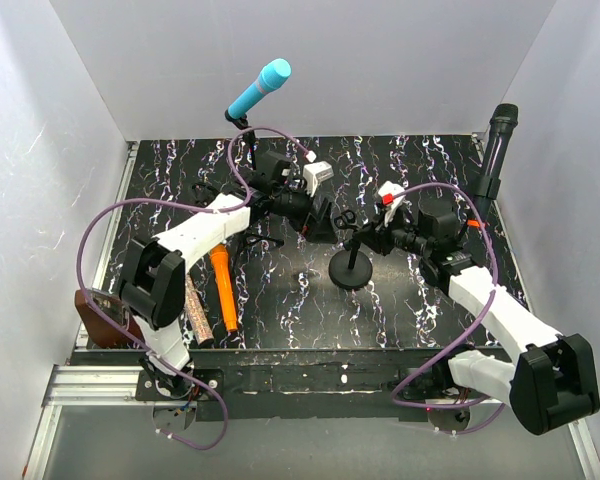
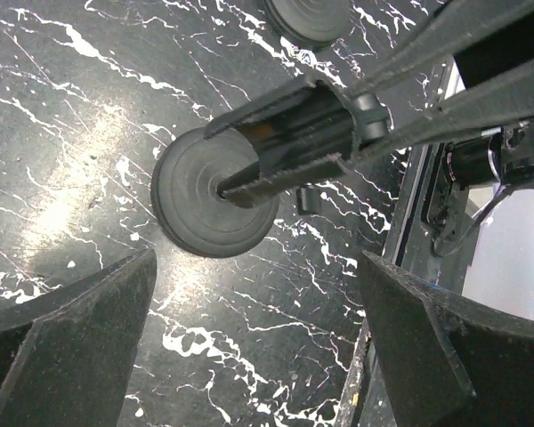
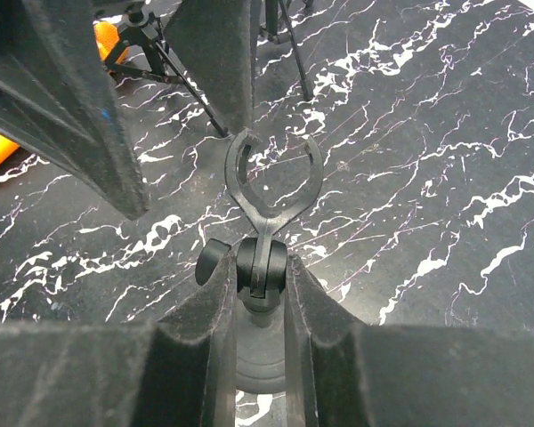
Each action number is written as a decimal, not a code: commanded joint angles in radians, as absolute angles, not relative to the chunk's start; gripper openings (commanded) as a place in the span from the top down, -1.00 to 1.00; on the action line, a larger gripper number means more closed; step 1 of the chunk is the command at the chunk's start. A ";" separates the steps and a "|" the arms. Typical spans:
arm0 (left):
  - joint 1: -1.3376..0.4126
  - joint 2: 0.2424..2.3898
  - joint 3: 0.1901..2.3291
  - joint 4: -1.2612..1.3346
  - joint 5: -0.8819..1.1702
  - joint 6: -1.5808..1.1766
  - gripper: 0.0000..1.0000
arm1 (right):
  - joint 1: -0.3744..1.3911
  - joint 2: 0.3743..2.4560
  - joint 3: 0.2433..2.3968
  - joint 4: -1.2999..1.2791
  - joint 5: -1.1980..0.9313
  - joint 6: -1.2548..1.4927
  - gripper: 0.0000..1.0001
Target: Remove the microphone from the stand
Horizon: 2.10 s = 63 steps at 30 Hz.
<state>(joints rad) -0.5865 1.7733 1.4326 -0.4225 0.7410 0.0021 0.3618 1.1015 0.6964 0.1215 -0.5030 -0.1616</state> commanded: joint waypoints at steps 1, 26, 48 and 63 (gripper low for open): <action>-0.594 1.795 1.466 -0.365 0.756 -0.037 -0.89 | 0.360 1.112 0.637 0.046 -0.492 -0.196 0.97; -0.594 1.730 1.913 -0.606 0.798 0.238 -0.96 | 0.361 1.265 0.706 0.225 -0.568 -0.167 0.13; -0.555 1.526 1.914 -0.759 0.491 0.379 -0.96 | 0.334 1.874 1.314 0.494 -0.290 -0.310 0.97; -0.347 1.748 2.308 -0.853 0.314 0.497 -0.96 | 0.305 1.574 1.096 0.327 -0.439 -0.160 -0.54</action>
